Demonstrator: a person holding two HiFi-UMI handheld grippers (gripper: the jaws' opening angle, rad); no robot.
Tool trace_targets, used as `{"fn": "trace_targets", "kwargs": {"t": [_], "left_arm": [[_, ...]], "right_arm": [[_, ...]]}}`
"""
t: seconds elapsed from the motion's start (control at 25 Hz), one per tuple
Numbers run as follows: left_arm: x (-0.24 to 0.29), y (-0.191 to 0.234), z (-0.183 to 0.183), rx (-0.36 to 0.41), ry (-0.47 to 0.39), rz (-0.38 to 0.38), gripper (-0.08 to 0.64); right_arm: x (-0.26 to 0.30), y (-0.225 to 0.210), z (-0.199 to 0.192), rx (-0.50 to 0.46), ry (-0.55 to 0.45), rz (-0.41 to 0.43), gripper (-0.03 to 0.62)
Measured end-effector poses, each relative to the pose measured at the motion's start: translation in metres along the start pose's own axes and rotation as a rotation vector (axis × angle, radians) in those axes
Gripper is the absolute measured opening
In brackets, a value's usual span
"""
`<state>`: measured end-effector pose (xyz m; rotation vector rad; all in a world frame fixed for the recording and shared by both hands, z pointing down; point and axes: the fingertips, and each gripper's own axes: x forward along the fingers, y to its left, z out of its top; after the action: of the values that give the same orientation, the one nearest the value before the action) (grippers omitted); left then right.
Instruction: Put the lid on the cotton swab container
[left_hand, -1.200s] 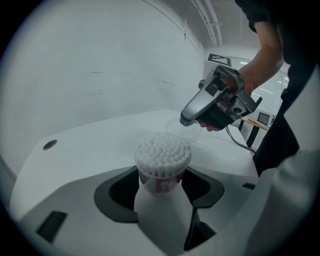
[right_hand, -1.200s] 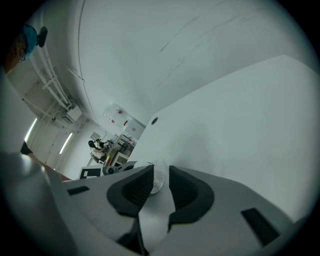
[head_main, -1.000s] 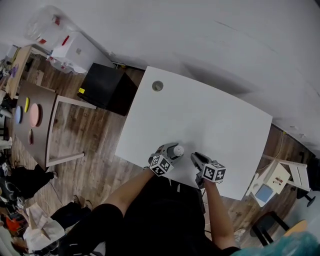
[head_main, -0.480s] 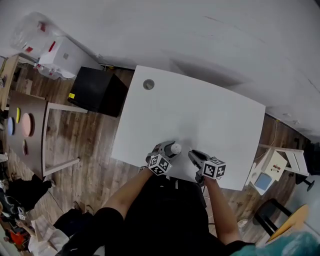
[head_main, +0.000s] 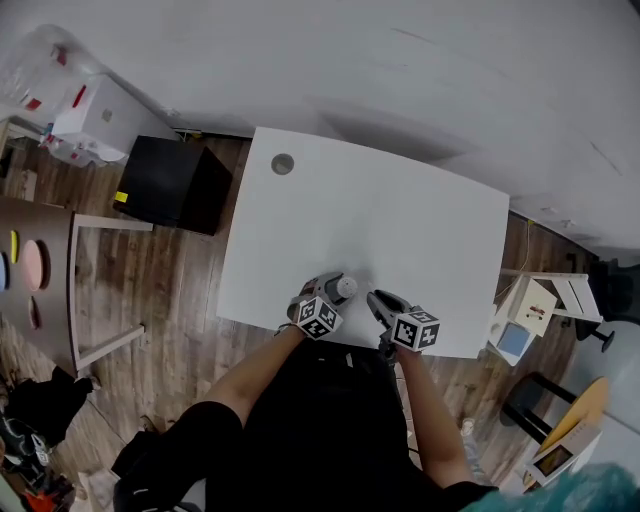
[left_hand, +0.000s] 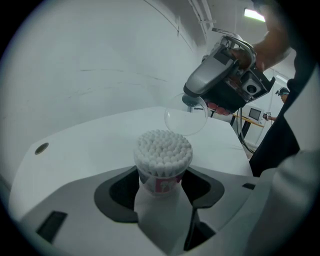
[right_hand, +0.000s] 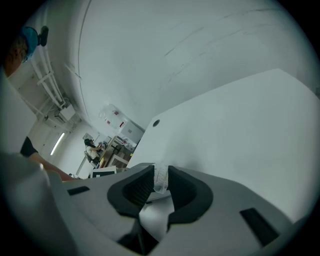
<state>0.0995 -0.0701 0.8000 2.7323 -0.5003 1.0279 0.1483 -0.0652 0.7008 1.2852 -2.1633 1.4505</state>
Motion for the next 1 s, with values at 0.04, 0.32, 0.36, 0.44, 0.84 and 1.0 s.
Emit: {"fn": "trace_targets", "kwargs": {"t": [0.04, 0.32, 0.36, 0.44, 0.84, 1.0], "left_arm": [[0.001, -0.002, 0.0, -0.001, 0.001, -0.006, 0.27], [0.004, -0.003, 0.003, -0.002, -0.003, -0.003, 0.27], [0.004, -0.003, 0.003, 0.0, -0.004, -0.001, 0.27], [0.004, -0.003, 0.004, 0.0, -0.007, -0.001, 0.27], [0.005, -0.002, 0.005, -0.039, -0.007, -0.011, 0.27], [0.002, -0.014, 0.002, 0.072, -0.008, -0.06, 0.27]], "right_arm": [[-0.001, 0.001, 0.0, 0.012, -0.011, -0.006, 0.096], [0.003, 0.011, 0.005, -0.033, -0.035, -0.033, 0.097], [0.004, 0.013, 0.006, -0.045, -0.035, -0.034, 0.097], [0.006, 0.016, 0.007, -0.054, -0.033, -0.033, 0.097], [0.02, 0.027, 0.011, -0.06, -0.014, -0.023, 0.104], [0.033, 0.041, -0.002, -0.118, 0.068, 0.013, 0.104]]}}
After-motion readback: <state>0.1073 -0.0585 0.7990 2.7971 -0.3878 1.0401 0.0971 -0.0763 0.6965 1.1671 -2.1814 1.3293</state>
